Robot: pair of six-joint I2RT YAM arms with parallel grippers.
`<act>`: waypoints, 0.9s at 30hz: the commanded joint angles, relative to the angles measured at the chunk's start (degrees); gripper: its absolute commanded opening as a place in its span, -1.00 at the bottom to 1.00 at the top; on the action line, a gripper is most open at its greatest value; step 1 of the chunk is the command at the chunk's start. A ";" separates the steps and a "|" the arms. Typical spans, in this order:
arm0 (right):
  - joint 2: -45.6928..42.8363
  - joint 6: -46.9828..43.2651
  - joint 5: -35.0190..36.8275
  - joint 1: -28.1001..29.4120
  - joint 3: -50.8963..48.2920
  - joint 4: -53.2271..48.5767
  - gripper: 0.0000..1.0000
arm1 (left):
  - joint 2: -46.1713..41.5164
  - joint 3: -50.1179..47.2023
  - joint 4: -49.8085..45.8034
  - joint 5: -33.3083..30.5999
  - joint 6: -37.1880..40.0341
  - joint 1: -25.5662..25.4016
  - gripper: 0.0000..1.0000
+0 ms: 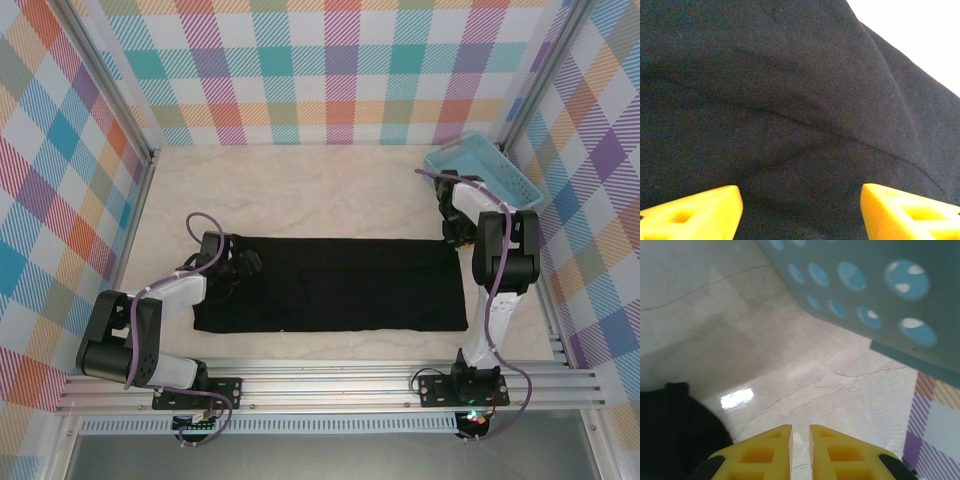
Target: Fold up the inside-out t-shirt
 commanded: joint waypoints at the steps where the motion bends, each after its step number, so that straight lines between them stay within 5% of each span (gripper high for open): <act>1: -6.79 1.76 -8.34 1.35 -3.16 1.06 -0.52 | 2.08 -2.72 -6.21 -1.17 0.03 1.54 0.32; 5: -12.08 3.73 -16.46 2.61 -9.11 3.05 -0.28 | 2.26 -2.68 -6.27 -1.03 0.05 1.60 0.33; 11: -12.71 4.32 -15.14 2.70 -13.34 4.60 -0.17 | 2.39 -2.56 -6.28 -0.95 0.15 1.60 0.33; 21: -6.25 4.46 -8.89 -2.16 -11.06 6.12 -0.51 | 2.71 -2.42 -6.07 -0.45 0.37 1.60 0.33; 27: -5.58 4.45 -5.81 -4.76 -9.68 5.27 -0.51 | 2.75 -2.41 -6.08 -0.46 0.35 1.60 0.33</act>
